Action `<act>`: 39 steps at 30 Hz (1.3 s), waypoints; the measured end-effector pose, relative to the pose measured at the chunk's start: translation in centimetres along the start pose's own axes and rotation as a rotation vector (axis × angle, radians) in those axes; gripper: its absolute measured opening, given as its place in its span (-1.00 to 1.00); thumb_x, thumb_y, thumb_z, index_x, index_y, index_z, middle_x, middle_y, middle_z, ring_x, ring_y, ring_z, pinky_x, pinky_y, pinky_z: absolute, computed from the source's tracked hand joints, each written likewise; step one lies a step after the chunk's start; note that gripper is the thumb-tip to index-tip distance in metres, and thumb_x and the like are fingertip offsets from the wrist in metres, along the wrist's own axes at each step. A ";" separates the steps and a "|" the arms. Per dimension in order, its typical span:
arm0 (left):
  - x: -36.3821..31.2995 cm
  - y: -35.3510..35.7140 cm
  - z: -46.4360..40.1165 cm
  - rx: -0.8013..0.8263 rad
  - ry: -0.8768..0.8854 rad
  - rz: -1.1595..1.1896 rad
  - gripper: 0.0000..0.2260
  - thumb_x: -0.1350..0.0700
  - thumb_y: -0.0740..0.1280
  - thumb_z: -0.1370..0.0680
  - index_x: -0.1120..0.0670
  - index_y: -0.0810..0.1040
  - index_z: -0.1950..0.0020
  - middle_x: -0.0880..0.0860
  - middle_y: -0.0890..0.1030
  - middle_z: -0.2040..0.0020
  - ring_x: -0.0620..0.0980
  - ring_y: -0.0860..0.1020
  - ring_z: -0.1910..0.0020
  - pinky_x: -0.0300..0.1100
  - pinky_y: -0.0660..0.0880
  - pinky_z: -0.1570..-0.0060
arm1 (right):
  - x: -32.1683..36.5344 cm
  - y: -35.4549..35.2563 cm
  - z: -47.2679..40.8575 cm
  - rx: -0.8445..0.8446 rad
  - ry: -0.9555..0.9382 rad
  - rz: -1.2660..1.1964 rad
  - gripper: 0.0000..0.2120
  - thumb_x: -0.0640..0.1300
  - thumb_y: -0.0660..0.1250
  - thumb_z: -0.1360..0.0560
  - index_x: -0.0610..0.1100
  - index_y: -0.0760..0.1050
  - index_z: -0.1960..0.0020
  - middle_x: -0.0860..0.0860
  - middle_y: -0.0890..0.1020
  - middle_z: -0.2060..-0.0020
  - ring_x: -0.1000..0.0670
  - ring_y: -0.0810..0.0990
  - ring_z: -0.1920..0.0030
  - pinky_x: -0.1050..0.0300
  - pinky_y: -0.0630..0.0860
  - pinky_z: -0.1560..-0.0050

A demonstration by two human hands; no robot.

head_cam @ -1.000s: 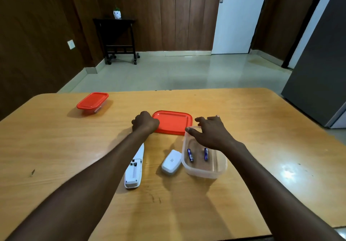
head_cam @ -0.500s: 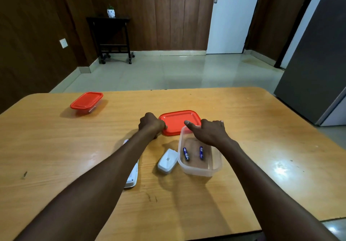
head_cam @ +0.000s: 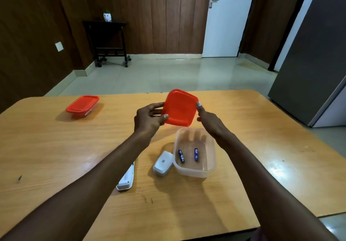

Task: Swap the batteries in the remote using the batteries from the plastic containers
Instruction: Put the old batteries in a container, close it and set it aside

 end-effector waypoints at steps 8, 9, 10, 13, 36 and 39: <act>-0.9 0.0 6.7 0.284 0.549 -0.372 -0.65 0.28 0.56 -0.38 0.01 0.73 -0.12 -0.01 0.68 0.08 -0.07 0.62 0.10 -0.31 0.53 0.09 | -0.3 -2.7 2.2 -0.206 0.046 -0.152 -0.71 0.00 0.28 -0.55 -0.15 0.52 0.26 -0.02 0.56 0.25 -0.06 0.45 0.17 0.06 0.34 0.16; -0.5 -0.1 7.3 0.313 0.564 -0.389 -0.65 0.29 0.57 -0.38 0.01 0.73 -0.11 0.01 0.68 0.08 -0.07 0.61 0.10 -0.31 0.52 0.09 | -0.5 -3.0 2.6 -0.193 0.043 -0.125 -0.75 -0.05 0.30 -0.50 -0.18 0.51 0.28 -0.04 0.54 0.25 -0.06 0.44 0.16 0.07 0.36 0.16; -0.2 -0.2 7.9 0.341 0.570 -0.393 -0.65 0.30 0.57 -0.37 0.03 0.74 -0.11 0.02 0.67 0.08 -0.08 0.61 0.09 -0.33 0.51 0.08 | -0.6 -3.2 3.0 -0.181 0.036 -0.096 -0.76 -0.07 0.31 -0.48 -0.23 0.55 0.24 -0.06 0.57 0.22 -0.08 0.47 0.14 0.06 0.42 0.14; 0.5 -0.3 9.5 0.416 0.570 -0.405 -0.67 0.31 0.56 -0.38 0.03 0.74 -0.09 0.02 0.65 0.09 -0.09 0.61 0.10 -0.27 0.53 0.03 | -1.0 -3.6 4.2 -0.189 -0.003 0.037 -0.69 -0.08 0.33 -0.49 -0.35 0.64 0.03 -0.18 0.70 0.04 -0.13 0.65 -0.01 -0.09 0.60 -0.03; 1.5 0.7 12.8 0.490 0.765 -0.712 -0.68 0.33 0.46 -0.47 0.01 0.72 -0.15 0.03 0.61 0.05 -0.04 0.55 0.06 -0.21 0.50 0.14 | -1.9 -2.2 4.2 0.062 0.008 0.300 -0.50 -0.22 0.17 -0.57 -0.18 0.35 -0.51 -0.24 0.56 -0.22 -0.17 0.71 0.26 -0.02 0.70 0.33; 1.4 0.4 12.8 0.484 0.804 -0.715 -0.67 0.37 0.44 -0.46 0.04 0.71 -0.13 0.03 0.62 0.05 -0.08 0.54 0.06 -0.32 0.45 0.14 | -1.9 -2.5 4.0 0.027 0.024 0.316 -0.58 -0.20 0.20 -0.54 -0.20 0.45 -0.39 -0.17 0.63 0.06 -0.17 0.70 0.32 0.00 0.67 0.40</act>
Point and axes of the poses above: each hand's wrist, its own z-axis away from the middle knuckle, its own y-axis out of the palm, x = y × z, the point moved 3 cm from there along -z, towards the middle knuckle
